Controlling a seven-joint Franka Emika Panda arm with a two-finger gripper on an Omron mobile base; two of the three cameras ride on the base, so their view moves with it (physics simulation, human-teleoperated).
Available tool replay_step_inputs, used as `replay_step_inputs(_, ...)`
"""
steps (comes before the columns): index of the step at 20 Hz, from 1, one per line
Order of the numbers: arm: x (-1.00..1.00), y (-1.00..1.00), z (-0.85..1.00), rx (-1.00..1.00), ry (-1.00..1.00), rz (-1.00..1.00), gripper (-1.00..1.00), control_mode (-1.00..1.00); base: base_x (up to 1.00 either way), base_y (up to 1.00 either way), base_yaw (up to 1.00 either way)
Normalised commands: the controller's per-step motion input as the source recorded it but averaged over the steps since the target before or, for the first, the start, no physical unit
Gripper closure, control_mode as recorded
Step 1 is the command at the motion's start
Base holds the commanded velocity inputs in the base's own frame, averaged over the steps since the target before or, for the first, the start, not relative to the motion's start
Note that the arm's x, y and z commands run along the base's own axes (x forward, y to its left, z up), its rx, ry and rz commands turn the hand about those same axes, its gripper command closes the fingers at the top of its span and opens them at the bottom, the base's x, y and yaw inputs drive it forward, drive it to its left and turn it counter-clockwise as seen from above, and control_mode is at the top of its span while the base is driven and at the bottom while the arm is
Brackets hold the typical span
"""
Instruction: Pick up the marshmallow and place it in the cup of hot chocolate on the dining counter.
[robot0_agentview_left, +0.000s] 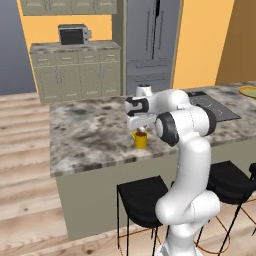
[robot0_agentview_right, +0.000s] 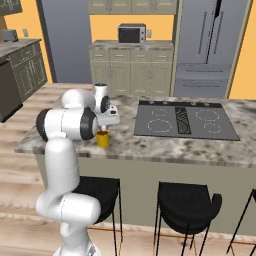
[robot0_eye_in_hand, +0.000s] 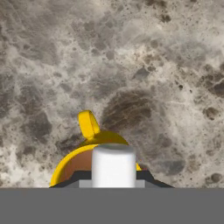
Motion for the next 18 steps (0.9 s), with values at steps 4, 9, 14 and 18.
replay_step_inputs(4,-0.04,0.00,-0.18,0.00,0.00,0.00,1.00,-1.00,0.00,0.00,0.00)
replay_step_inputs(9,0.00,0.00,-0.13,0.00,0.00,0.00,-1.00,-1.00,0.00,0.00,0.00)
replay_step_inputs(14,-0.05,0.02,0.00,0.00,-0.03,0.04,-1.00,-1.00,0.00,0.00,0.00)
replay_step_inputs(18,-0.34,0.07,0.10,0.00,-0.17,0.07,-1.00,-1.00,0.00,0.00,0.00)
